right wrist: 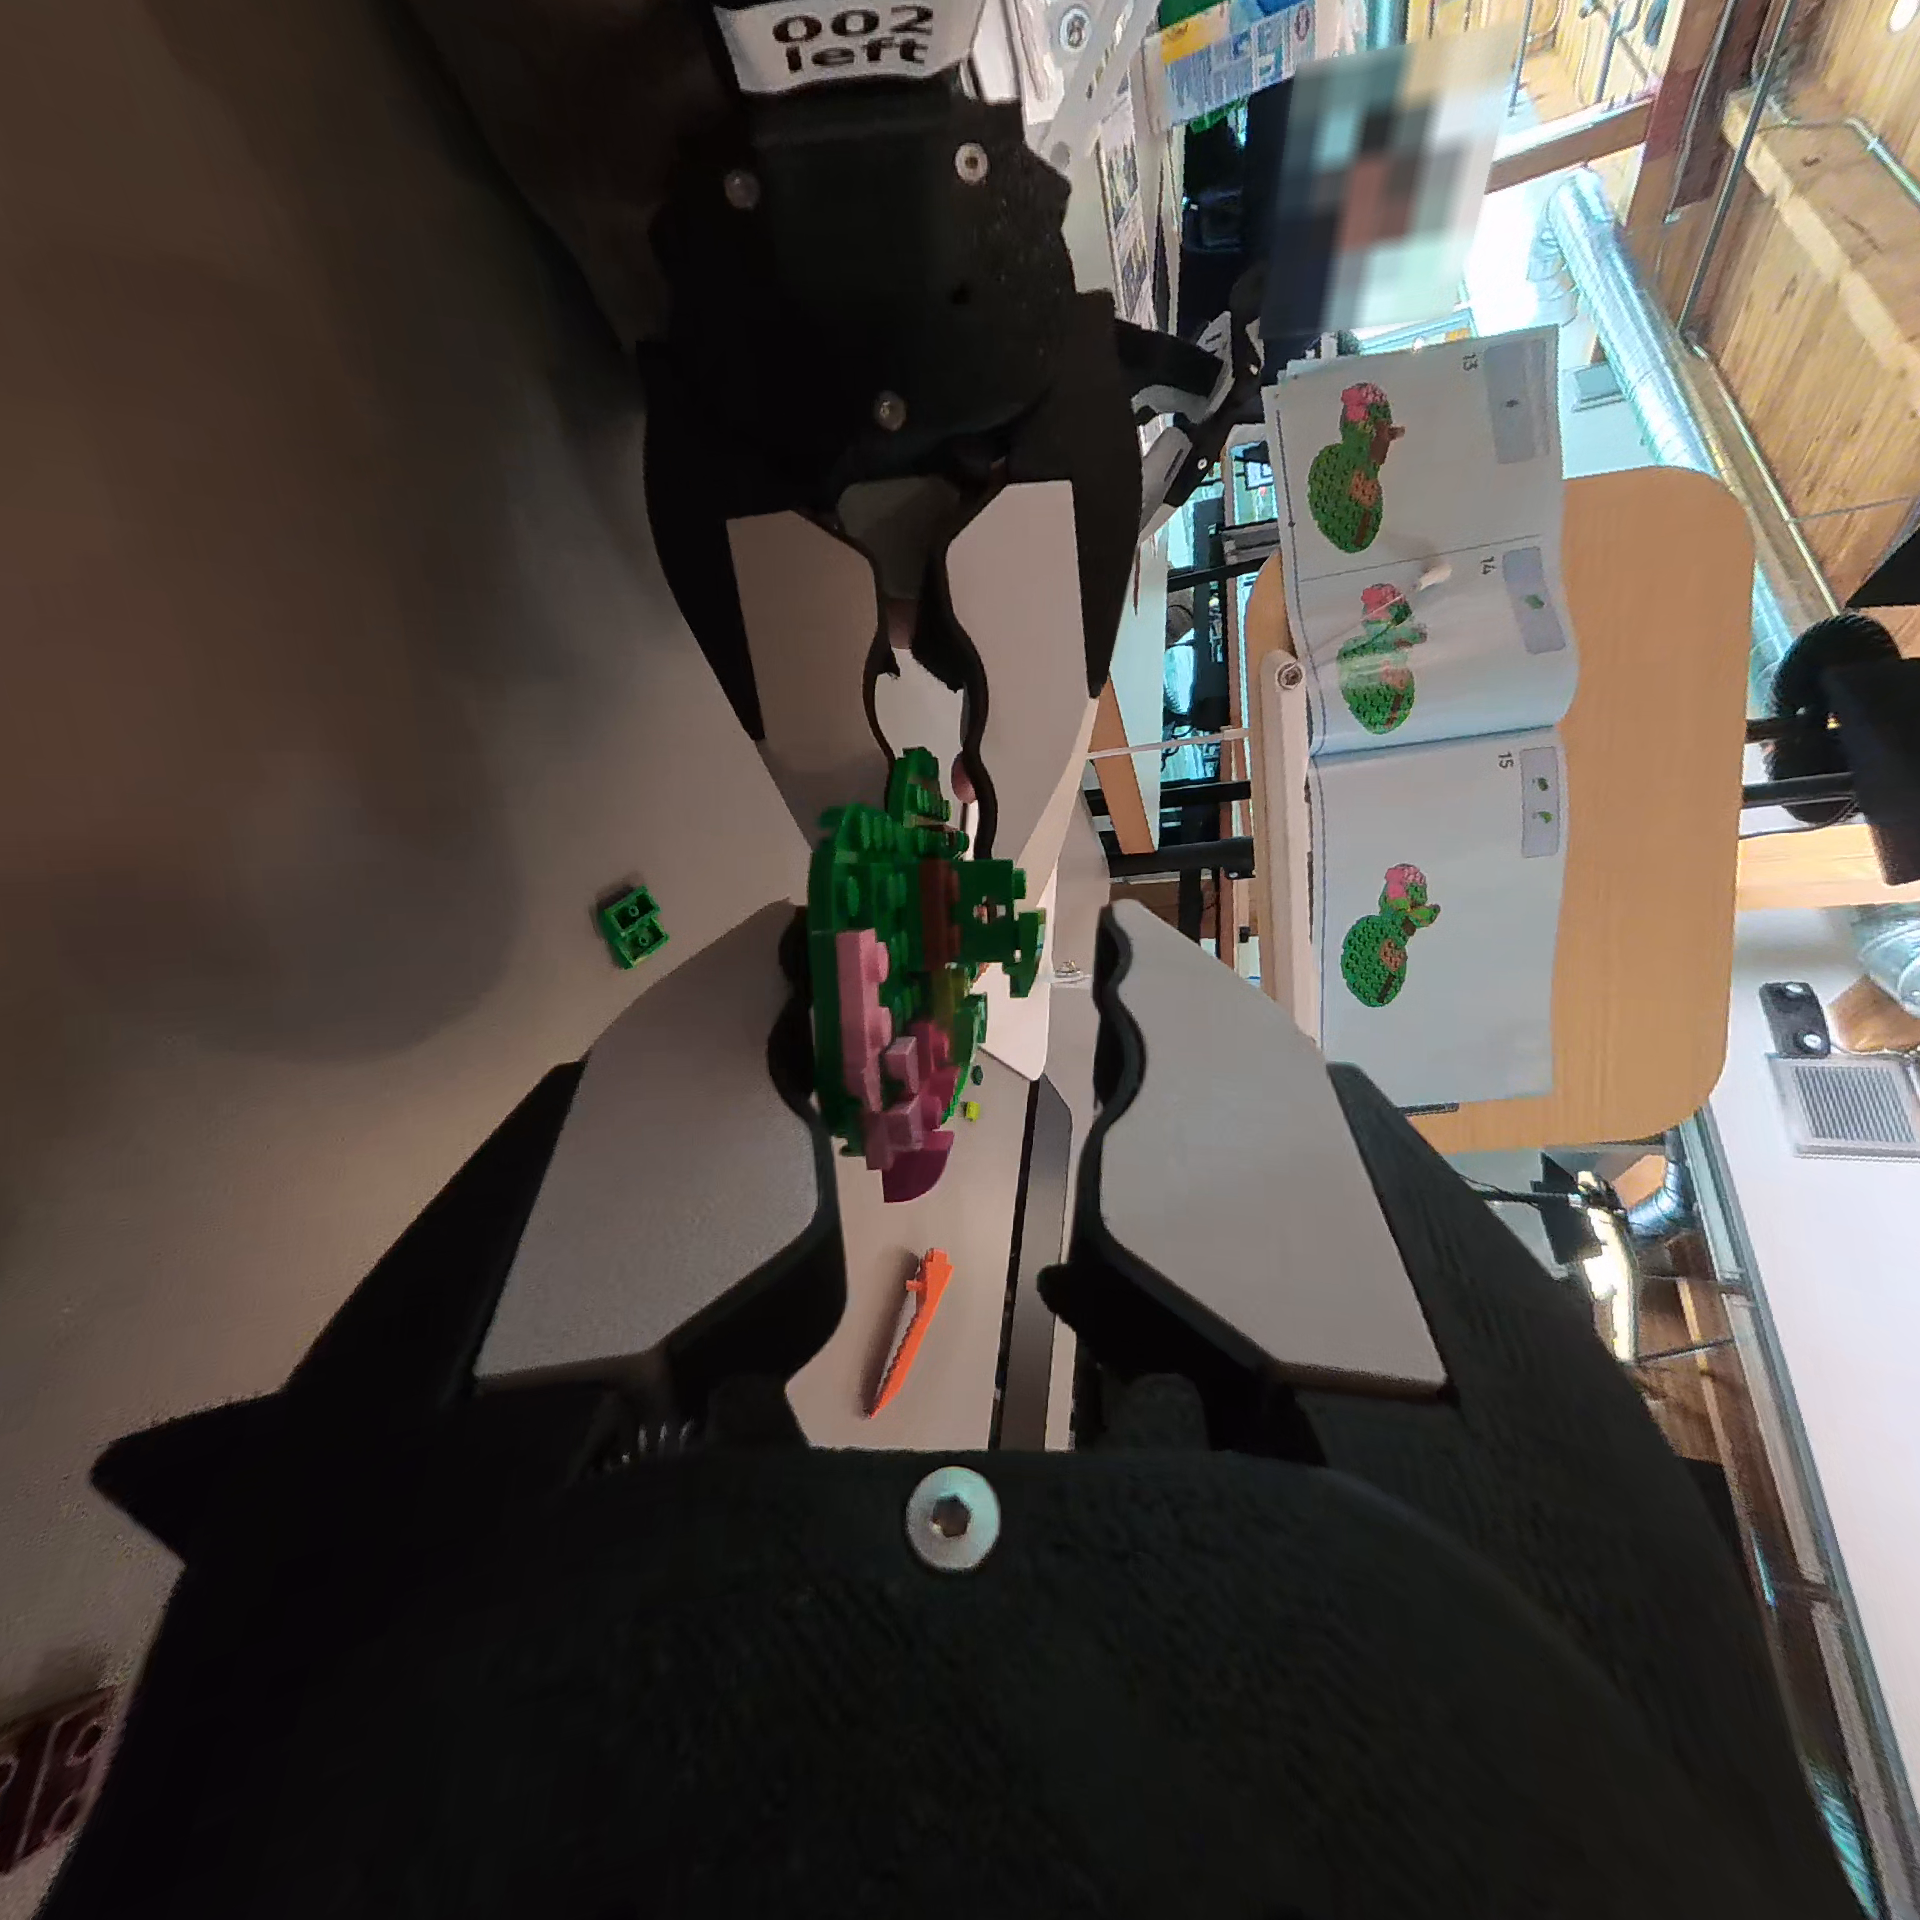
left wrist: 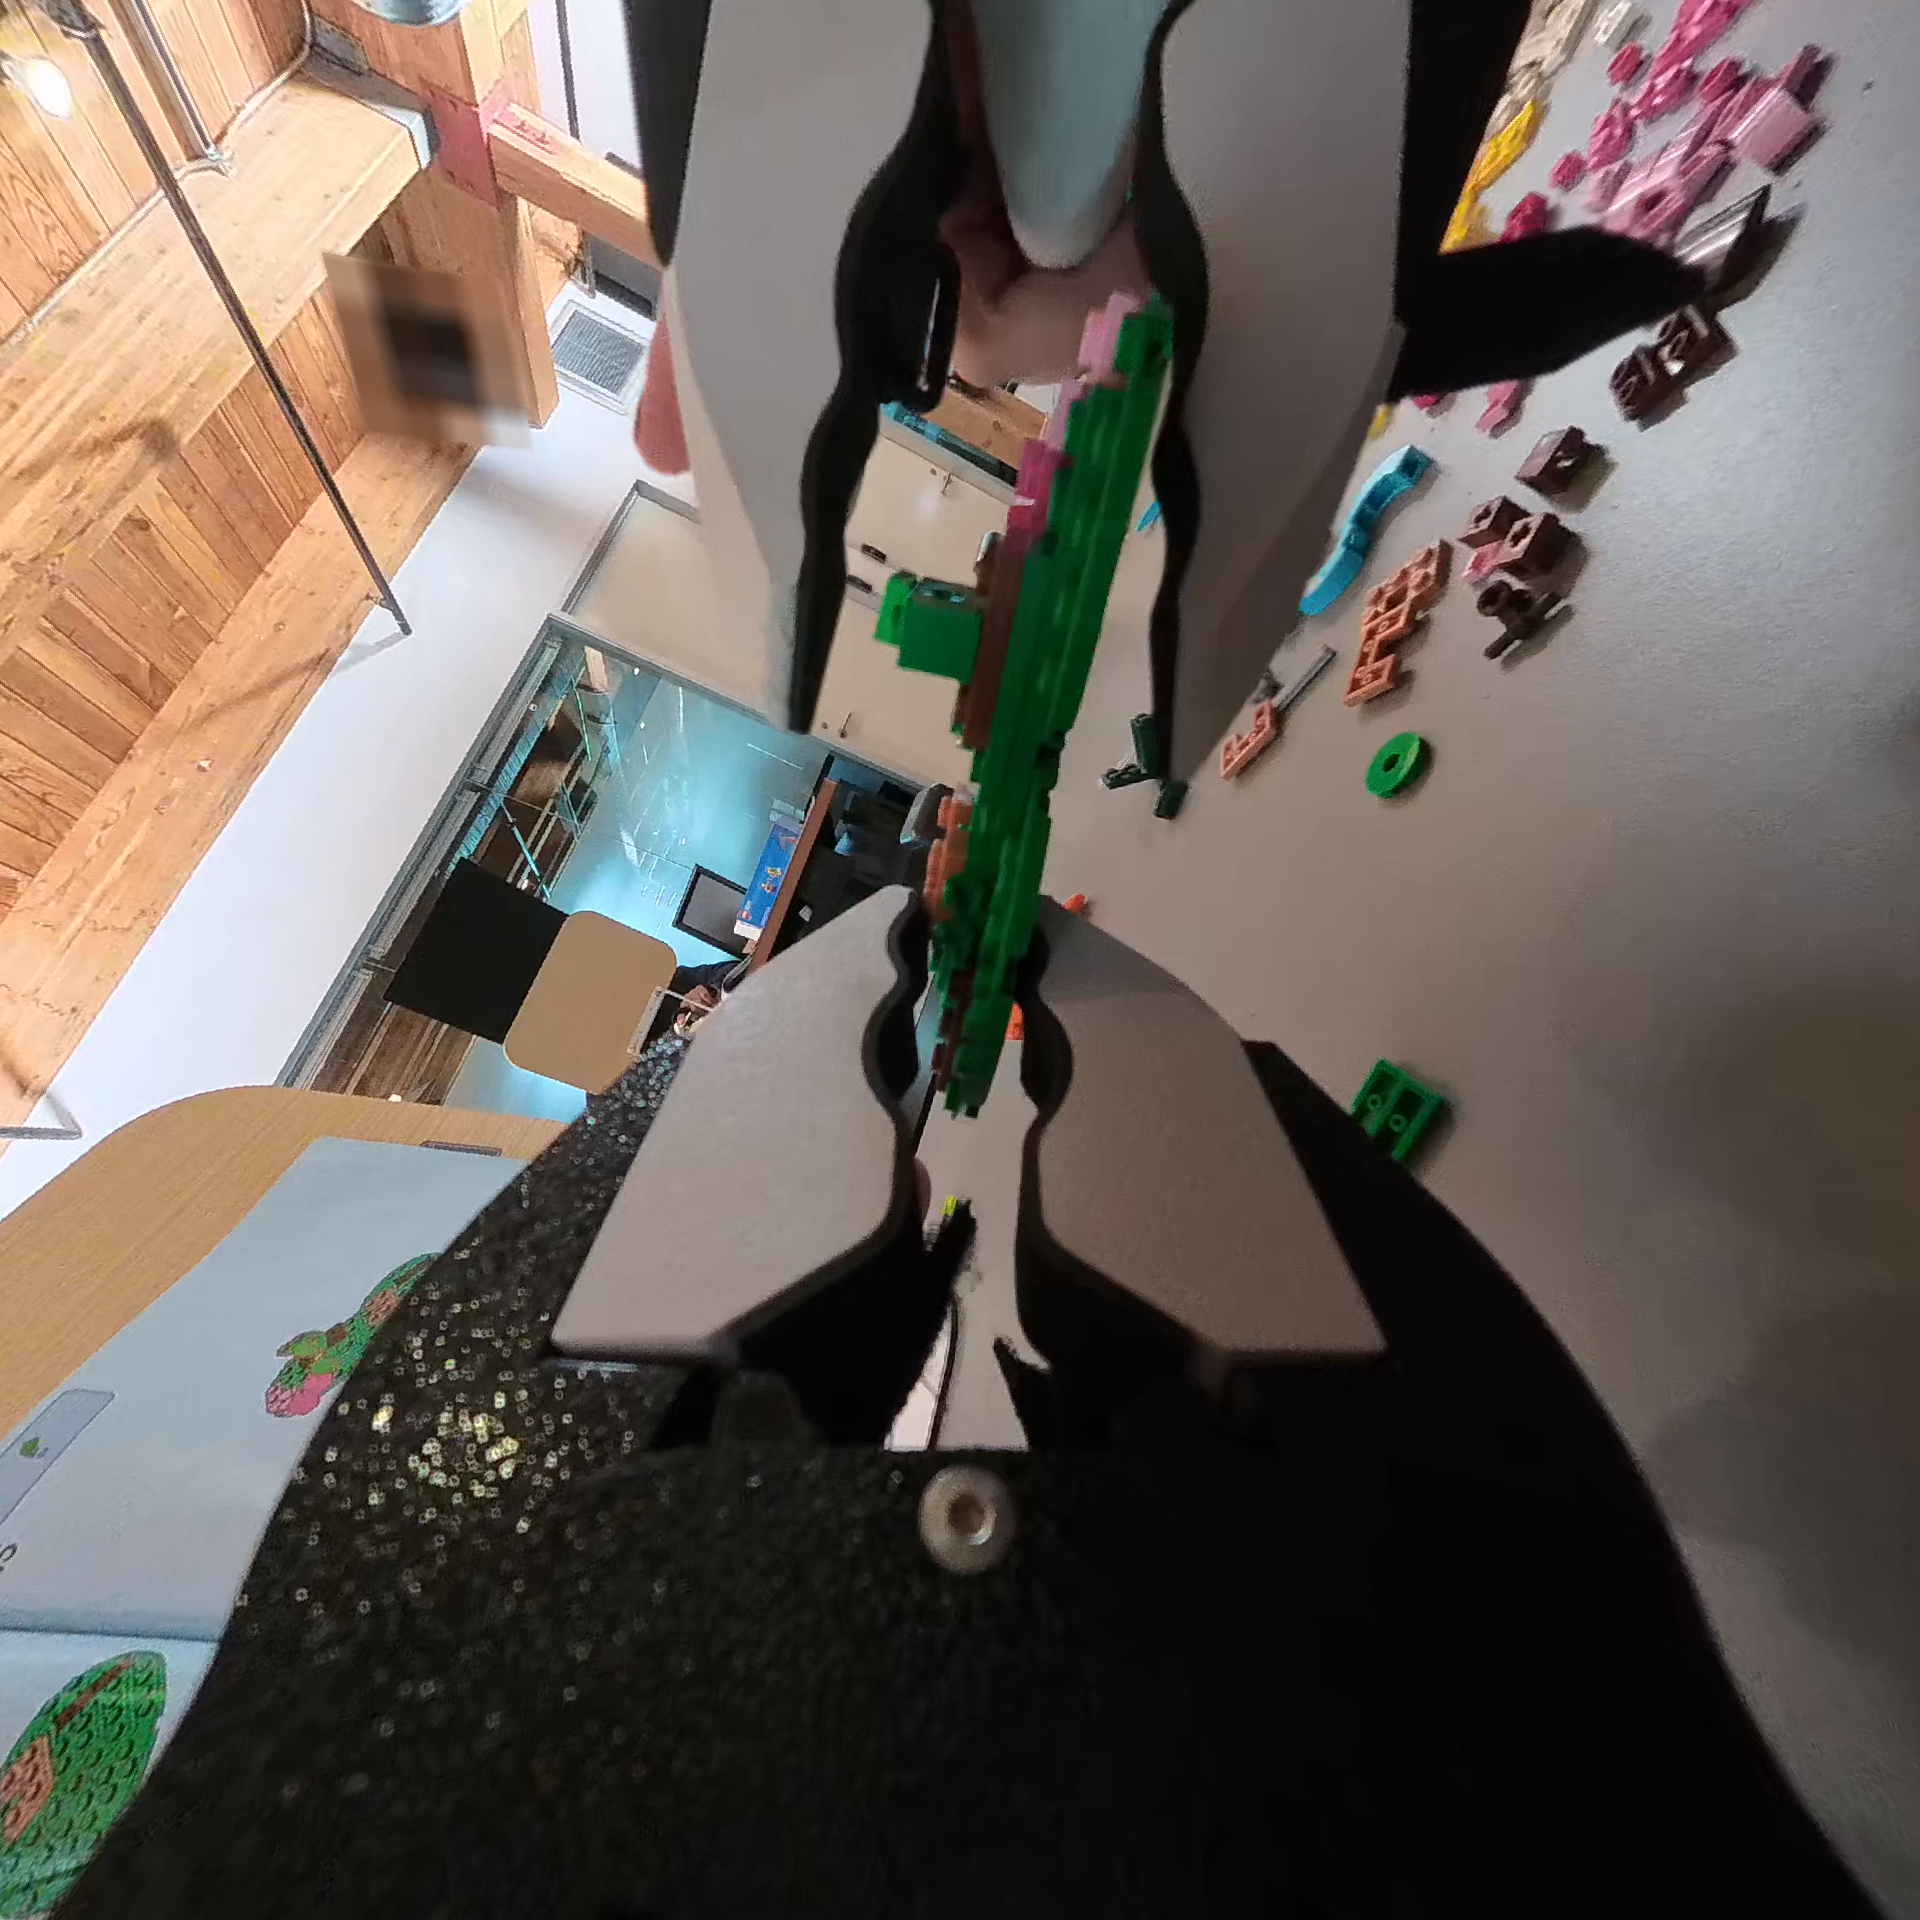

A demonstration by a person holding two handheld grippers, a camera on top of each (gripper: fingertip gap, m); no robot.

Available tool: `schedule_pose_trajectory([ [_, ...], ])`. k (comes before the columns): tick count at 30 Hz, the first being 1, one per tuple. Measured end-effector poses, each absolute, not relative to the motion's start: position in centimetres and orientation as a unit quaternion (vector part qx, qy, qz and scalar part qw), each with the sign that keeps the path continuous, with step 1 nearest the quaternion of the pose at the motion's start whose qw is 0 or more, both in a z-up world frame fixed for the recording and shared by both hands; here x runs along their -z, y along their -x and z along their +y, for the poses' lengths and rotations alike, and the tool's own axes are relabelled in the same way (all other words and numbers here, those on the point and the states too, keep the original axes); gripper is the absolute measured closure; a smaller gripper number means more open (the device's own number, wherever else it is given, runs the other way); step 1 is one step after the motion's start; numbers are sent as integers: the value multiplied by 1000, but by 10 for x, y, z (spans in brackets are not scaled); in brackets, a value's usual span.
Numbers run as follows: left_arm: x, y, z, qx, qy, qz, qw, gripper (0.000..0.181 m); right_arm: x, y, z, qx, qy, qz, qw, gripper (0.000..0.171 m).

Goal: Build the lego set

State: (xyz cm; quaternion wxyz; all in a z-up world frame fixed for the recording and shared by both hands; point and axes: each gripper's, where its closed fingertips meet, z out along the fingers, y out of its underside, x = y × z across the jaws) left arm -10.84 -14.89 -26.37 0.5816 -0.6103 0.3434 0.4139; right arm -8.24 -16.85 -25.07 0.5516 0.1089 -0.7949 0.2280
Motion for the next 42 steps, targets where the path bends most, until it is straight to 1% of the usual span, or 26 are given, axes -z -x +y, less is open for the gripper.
schedule_pose_trajectory([
  [4, 264, 108, -149, -414, 611, 344, 581, 166, 251, 82, -169, -223, -114, -794, 554, 137],
  [9, 265, 108, -149, -409, 614, 343, 582, 166, 249, 84, -168, -211, -114, -788, 567, 141],
  [17, 269, 105, -147, -409, 616, 352, 574, 167, 253, 82, -166, -210, -120, -805, 542, 144],
  [22, 268, 110, -147, -410, 618, 342, 578, 166, 253, 86, -164, -226, -88, -804, 542, 142],
  [23, 268, 112, -148, -418, 616, 340, 575, 166, 253, 86, -161, -231, -76, -806, 540, 134],
  [24, 269, 114, -148, -427, 615, 342, 568, 166, 252, 85, -157, -243, -56, -807, 536, 121],
  [25, 270, 117, -148, -432, 616, 342, 562, 166, 249, 85, -152, -261, -28, -805, 532, 117],
  [30, 274, 131, -150, -455, 621, 334, 545, 167, 245, 74, -116, -354, 136, -771, 511, 118],
  [33, 281, 143, -151, -476, 625, 332, 522, 167, 250, 67, -92, -402, 250, -724, 502, 124],
  [37, 280, 156, -154, -492, 629, 318, 510, 167, 260, 63, -60, -430, 376, -645, 507, 148],
  [39, 279, 162, -156, -506, 628, 312, 503, 167, 261, 62, -49, -417, 399, -623, 528, 156],
  [42, 281, 172, -159, -521, 631, 301, 490, 167, 248, 56, -34, -396, 398, -593, 577, 171],
])
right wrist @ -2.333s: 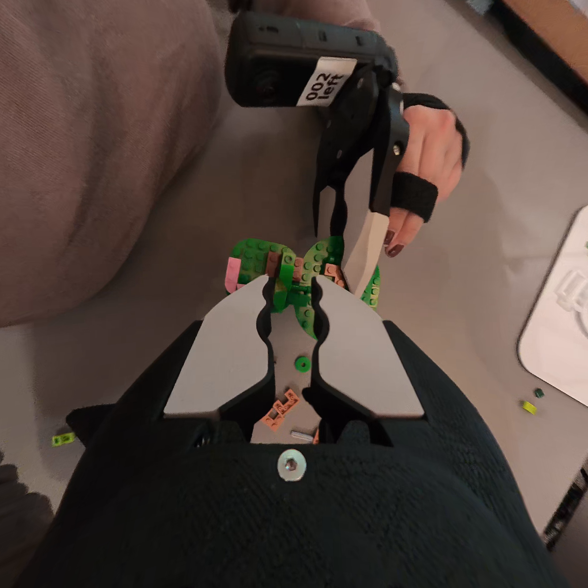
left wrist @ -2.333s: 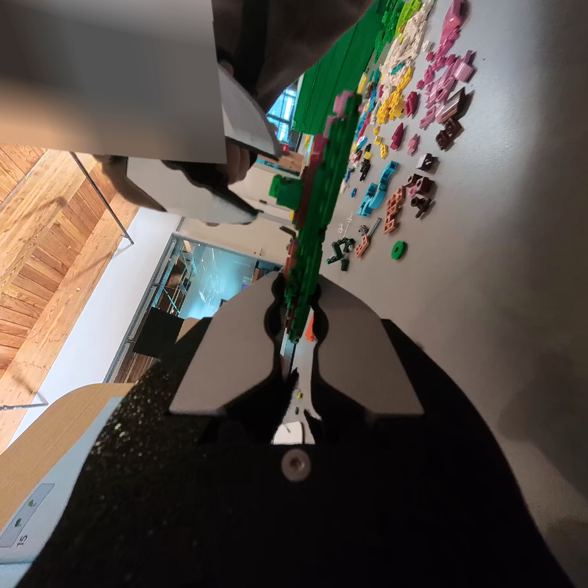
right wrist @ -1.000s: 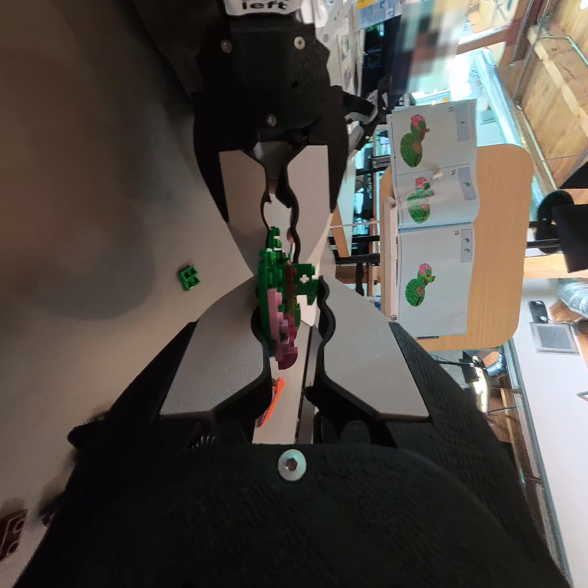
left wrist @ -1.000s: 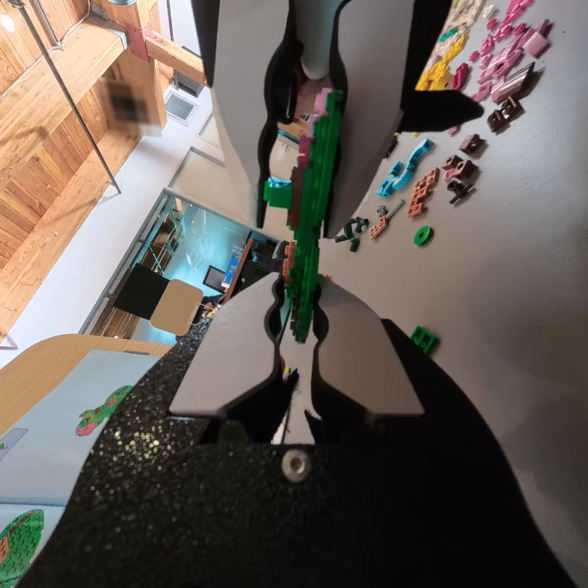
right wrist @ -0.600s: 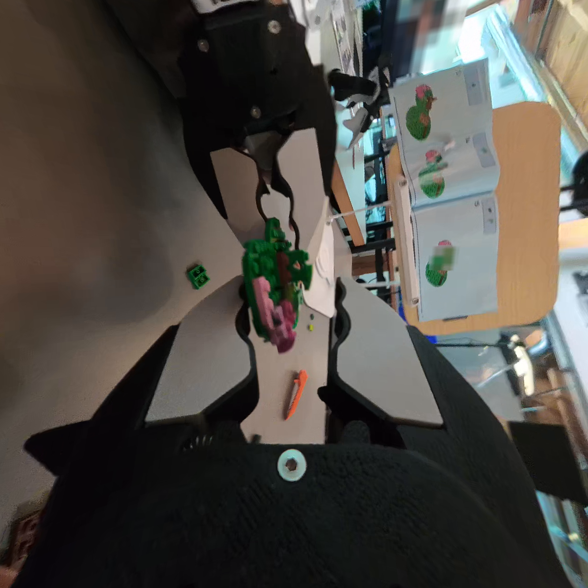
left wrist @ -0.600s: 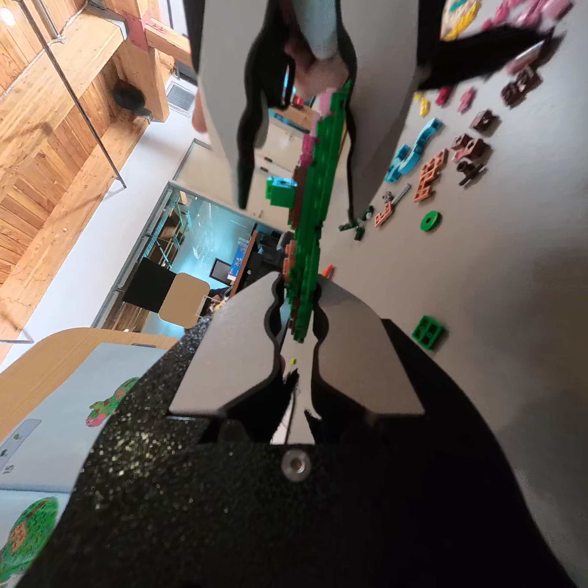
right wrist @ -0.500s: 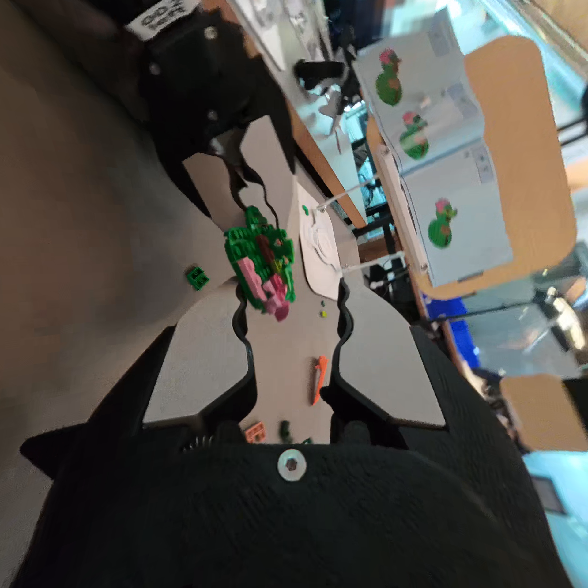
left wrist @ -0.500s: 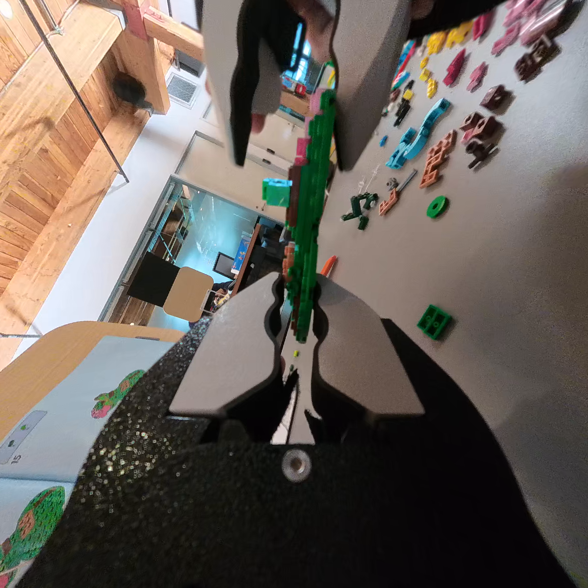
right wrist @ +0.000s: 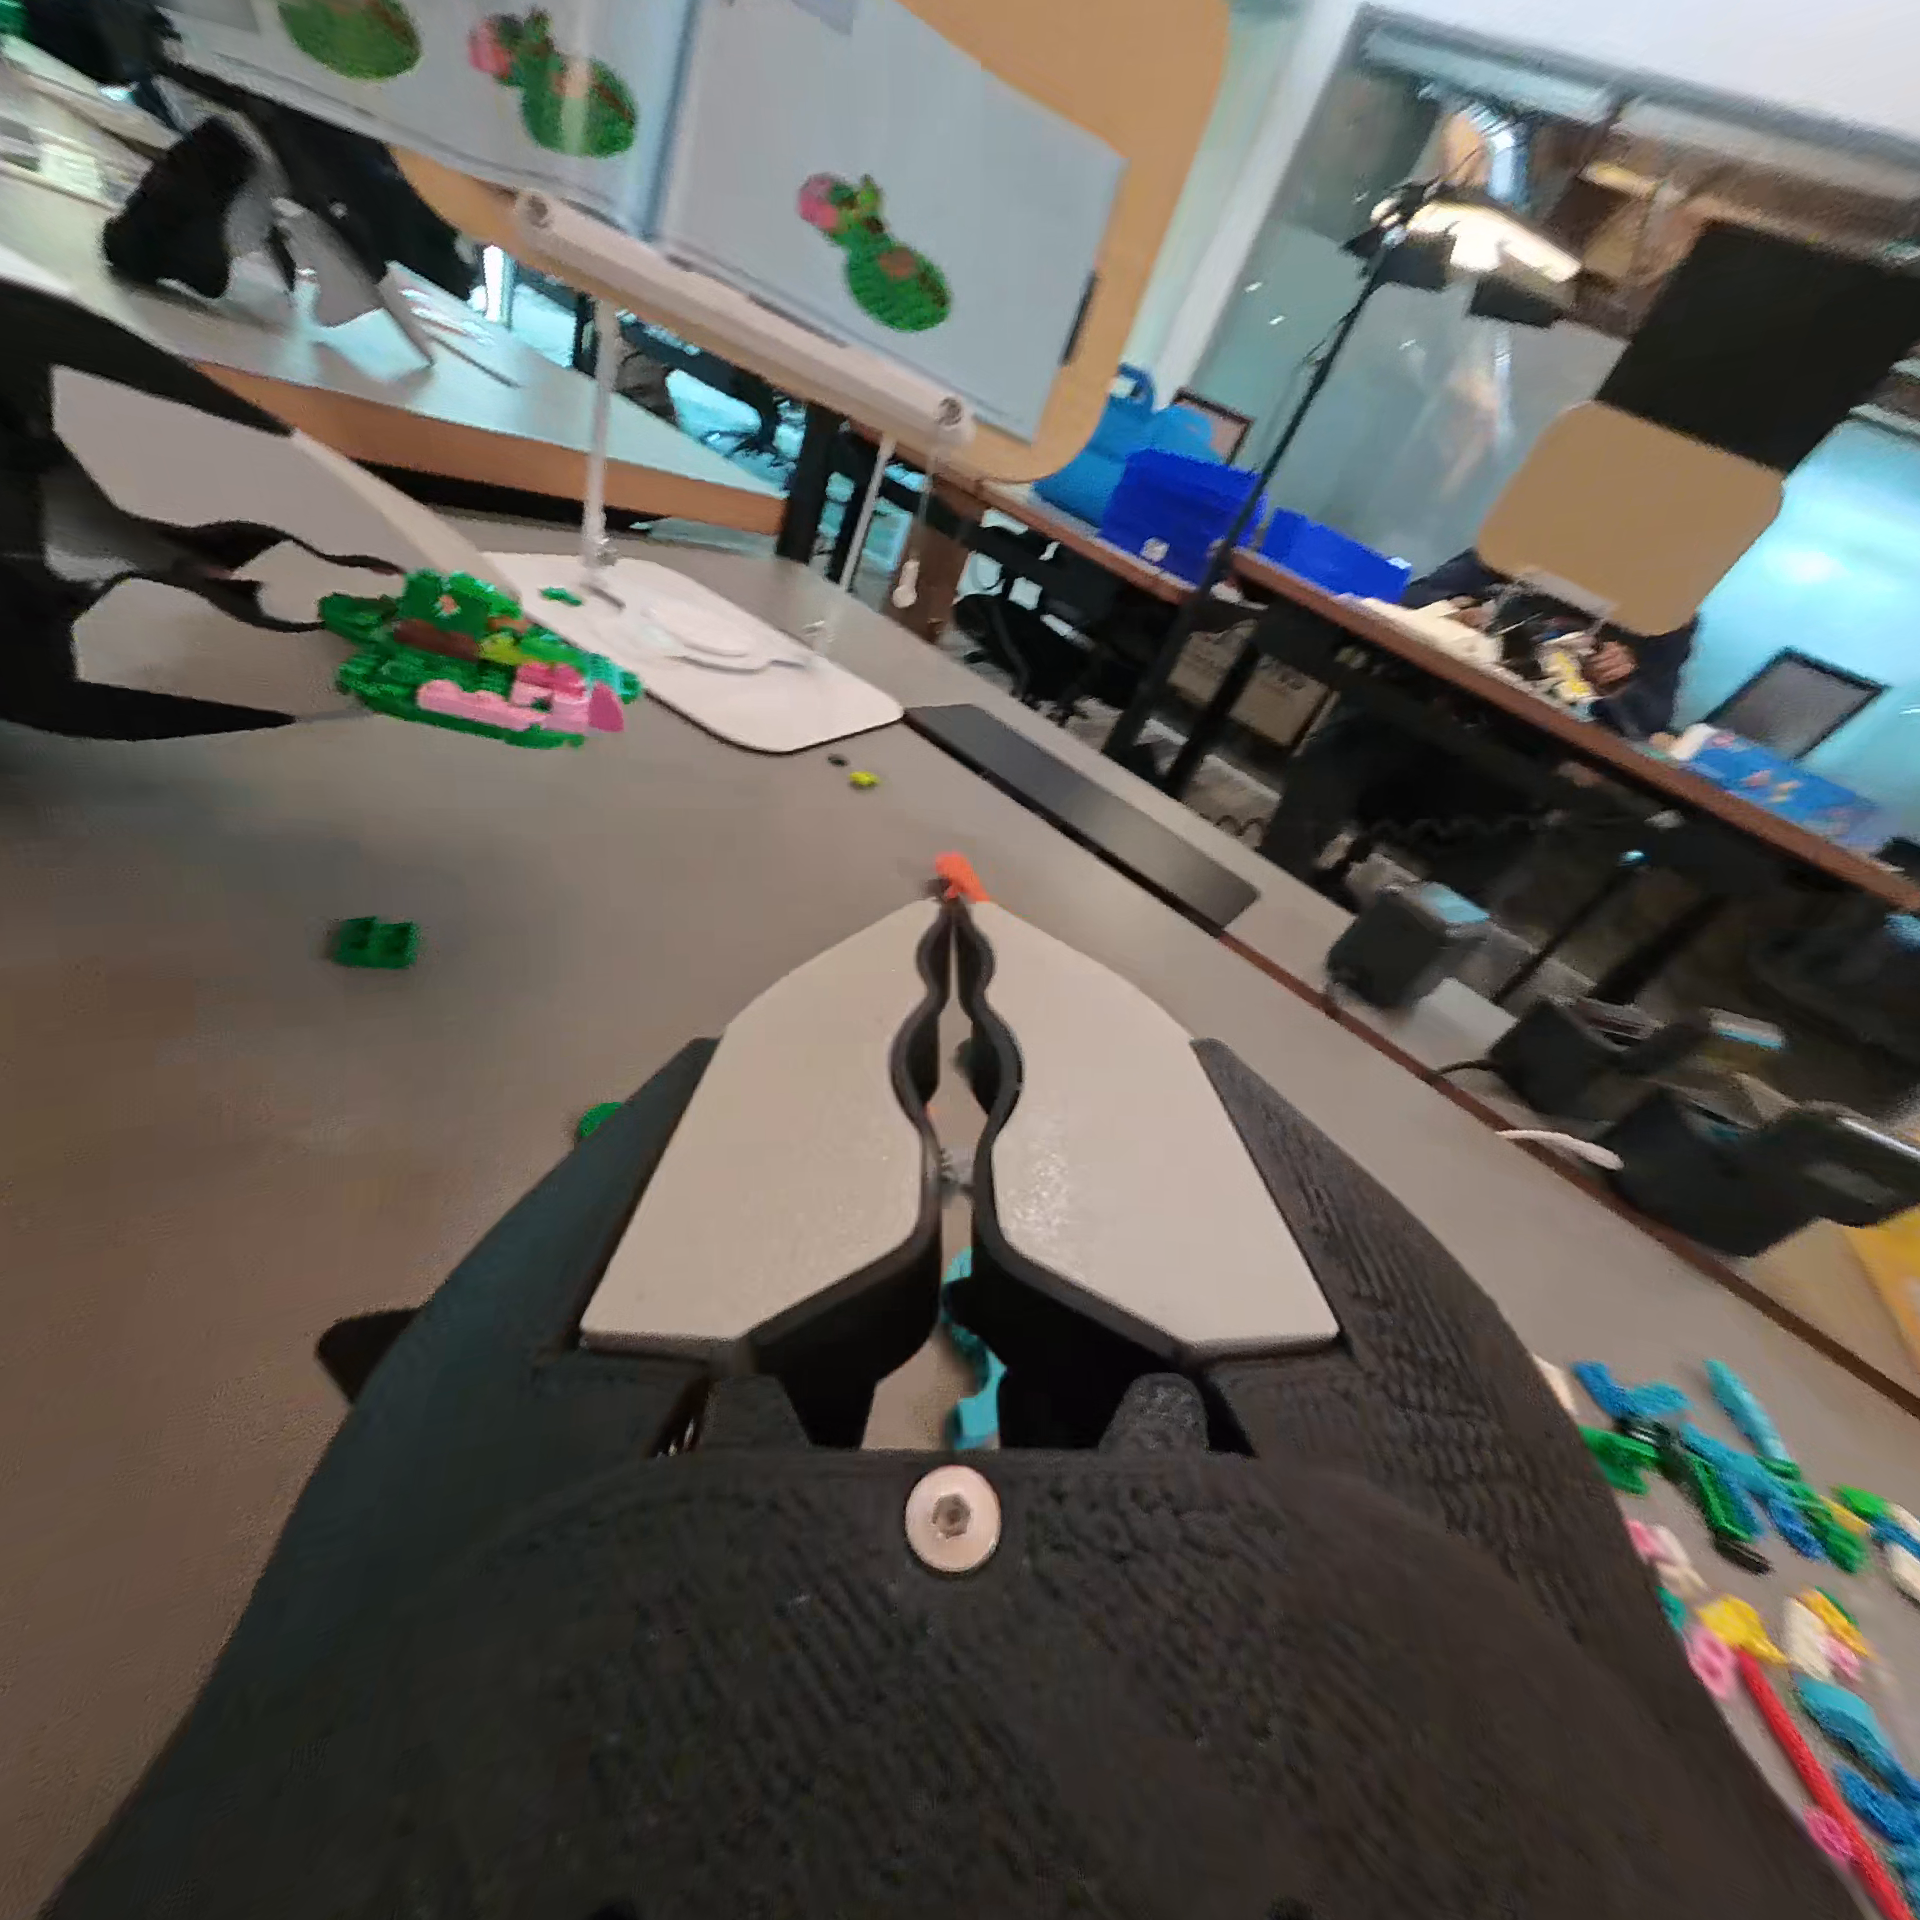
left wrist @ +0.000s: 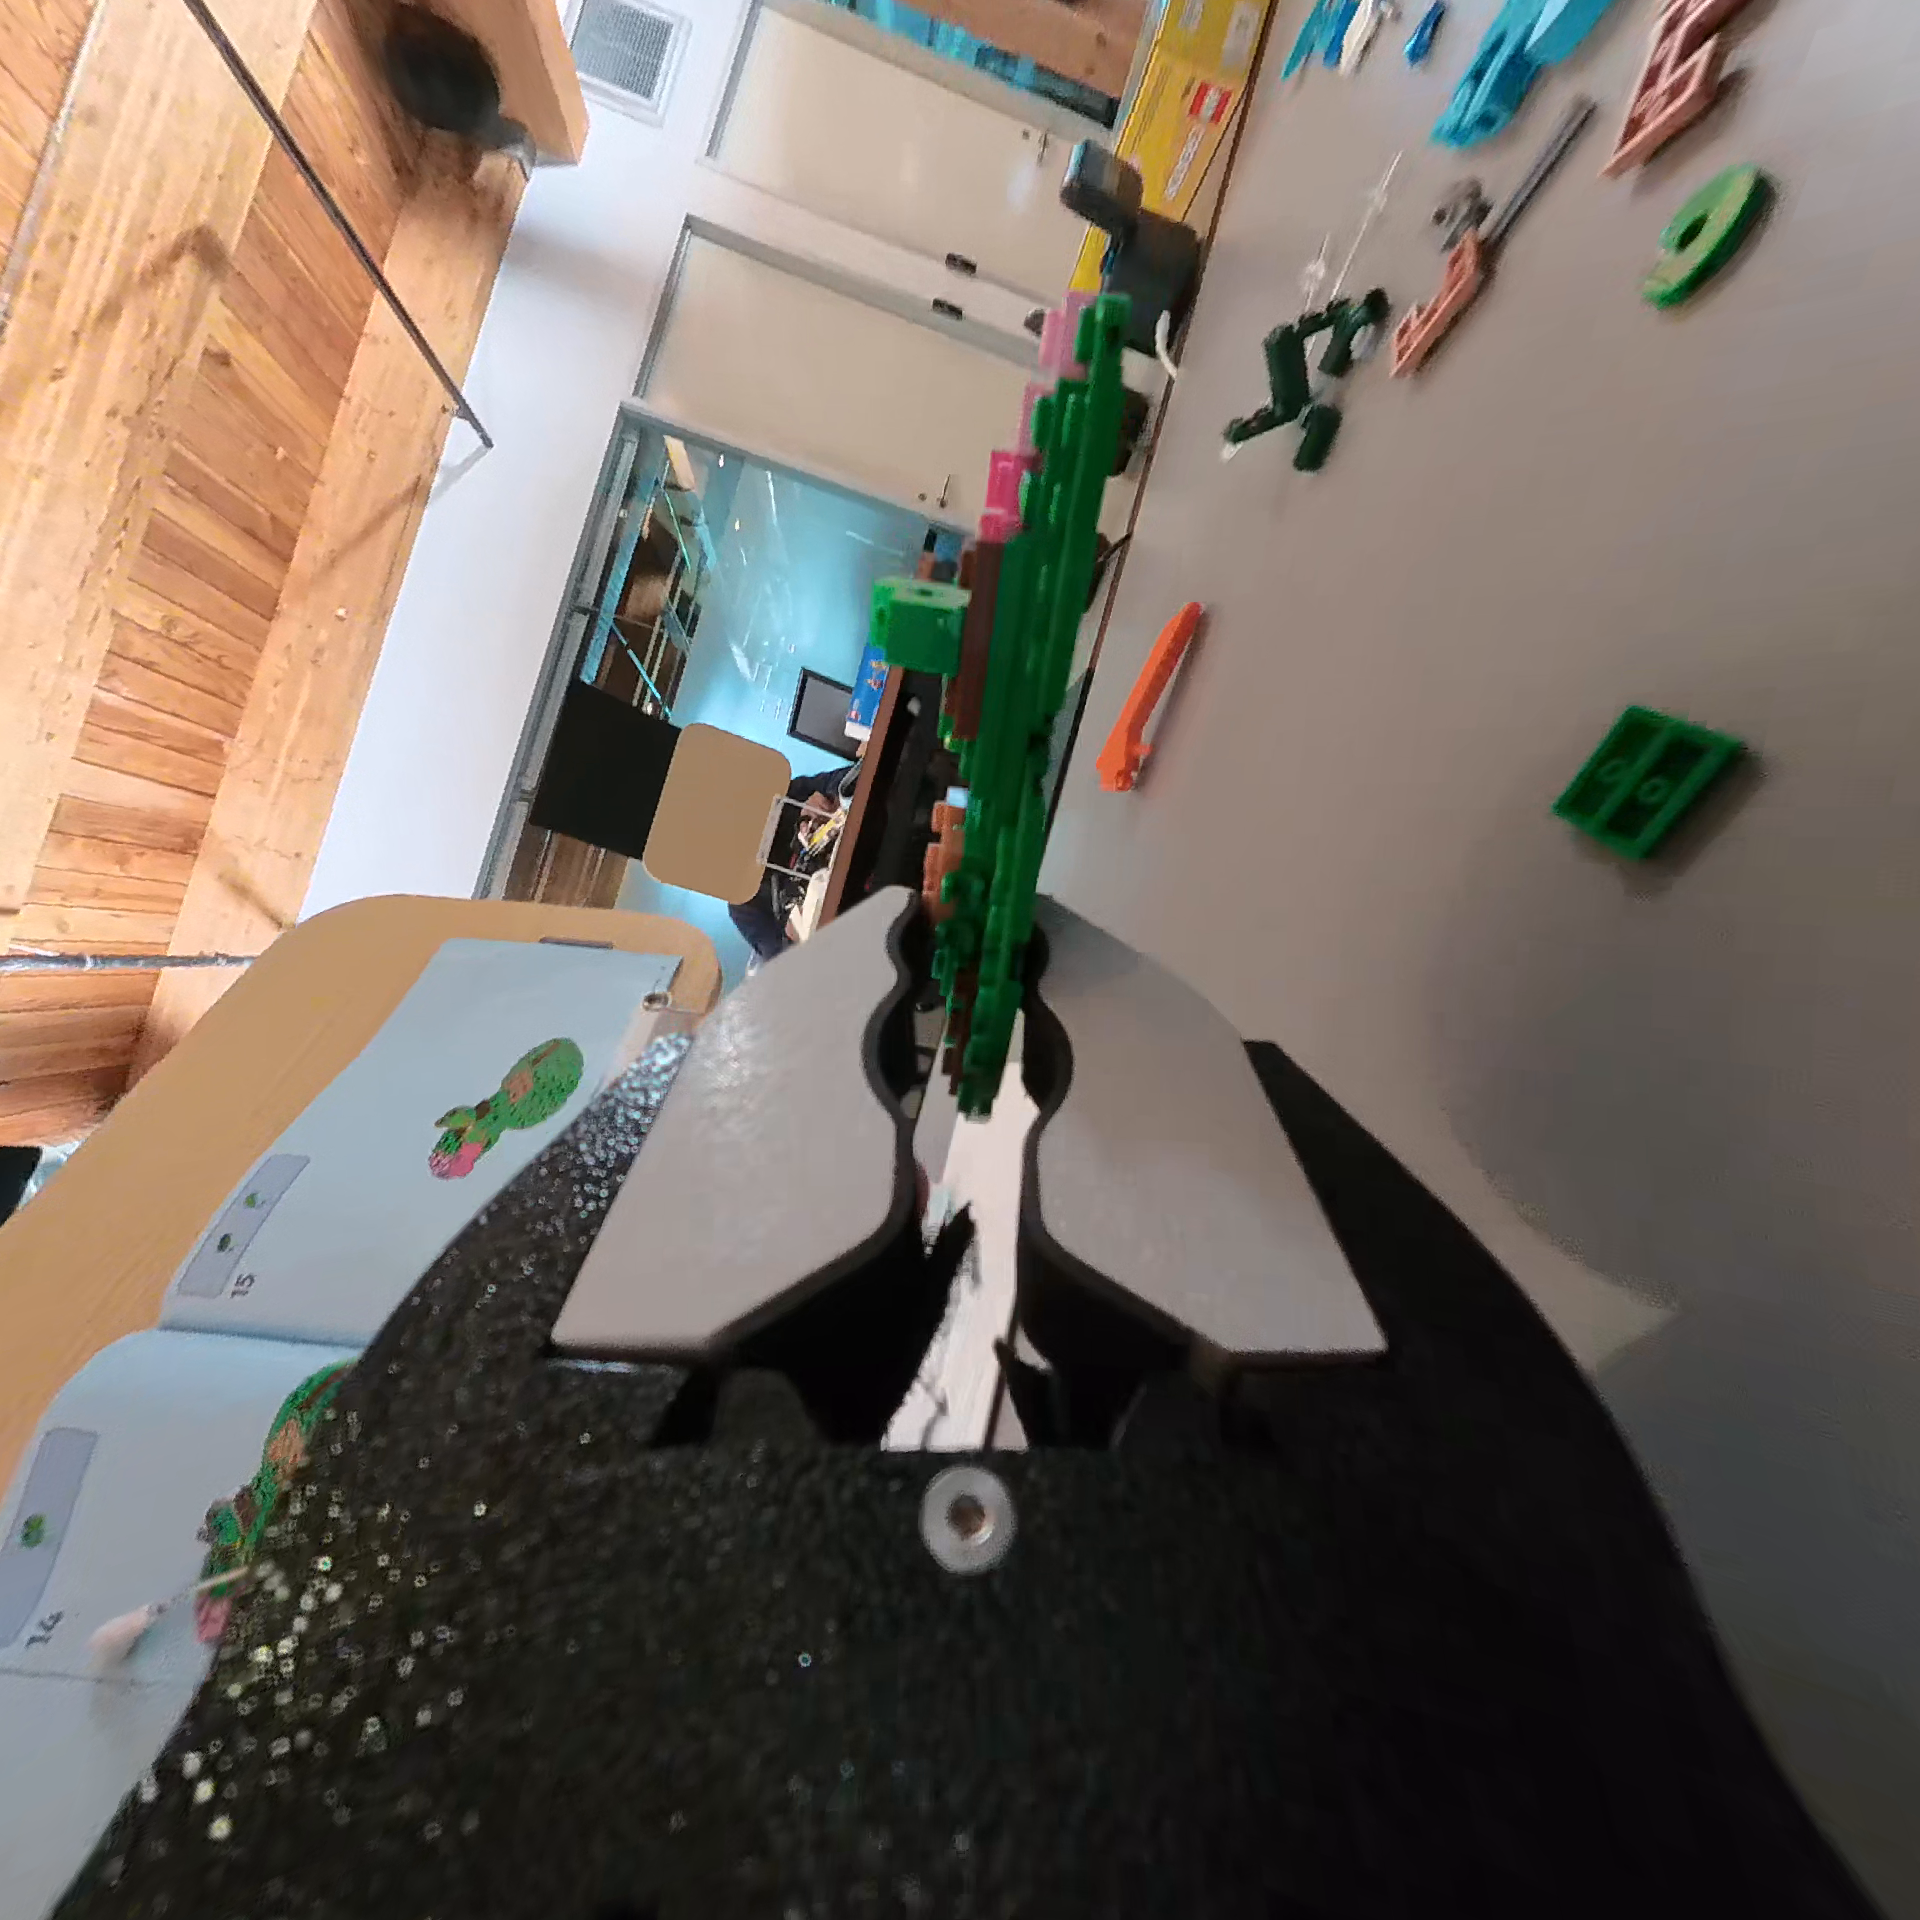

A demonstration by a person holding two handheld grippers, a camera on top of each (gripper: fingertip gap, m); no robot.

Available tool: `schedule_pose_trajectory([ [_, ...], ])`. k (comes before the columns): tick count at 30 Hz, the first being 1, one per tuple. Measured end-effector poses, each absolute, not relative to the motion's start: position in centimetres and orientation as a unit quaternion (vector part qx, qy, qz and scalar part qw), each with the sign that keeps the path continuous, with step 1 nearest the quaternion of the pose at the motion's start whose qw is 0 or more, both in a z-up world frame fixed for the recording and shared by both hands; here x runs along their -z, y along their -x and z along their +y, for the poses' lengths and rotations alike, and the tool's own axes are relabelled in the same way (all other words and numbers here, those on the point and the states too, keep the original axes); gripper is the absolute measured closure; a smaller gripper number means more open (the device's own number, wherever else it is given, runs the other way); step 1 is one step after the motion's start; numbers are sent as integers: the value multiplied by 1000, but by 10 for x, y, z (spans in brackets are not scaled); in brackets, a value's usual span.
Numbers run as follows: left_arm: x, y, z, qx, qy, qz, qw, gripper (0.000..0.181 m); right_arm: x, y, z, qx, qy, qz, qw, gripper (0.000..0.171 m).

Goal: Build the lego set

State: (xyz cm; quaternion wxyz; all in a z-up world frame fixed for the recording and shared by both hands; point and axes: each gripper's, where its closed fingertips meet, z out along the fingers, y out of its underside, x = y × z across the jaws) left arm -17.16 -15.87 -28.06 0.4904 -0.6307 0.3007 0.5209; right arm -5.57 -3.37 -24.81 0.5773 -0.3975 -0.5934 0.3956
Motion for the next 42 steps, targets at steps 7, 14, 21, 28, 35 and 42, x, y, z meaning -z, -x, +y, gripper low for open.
schedule_pose_trajectory([
  [7, 282, 173, -158, -517, 633, 294, 495, 167, 251, 49, -13, -414, 459, -554, 558, 171],
  [14, 286, 167, -155, -515, 630, 312, 491, 167, 252, 50, -28, -487, 470, -541, 499, 171],
  [21, 287, 165, -153, -522, 625, 318, 486, 167, 248, 48, -38, -483, 450, -549, 513, 171],
  [28, 287, 163, -153, -533, 616, 324, 481, 166, 243, 47, -49, -489, 413, -557, 530, 171],
  [35, 285, 164, -153, -541, 612, 324, 478, 167, 243, 46, -50, -494, 408, -552, 534, 171],
  [42, 286, 164, -153, -541, 610, 327, 478, 167, 237, 44, -43, -498, 409, -537, 544, 171],
])
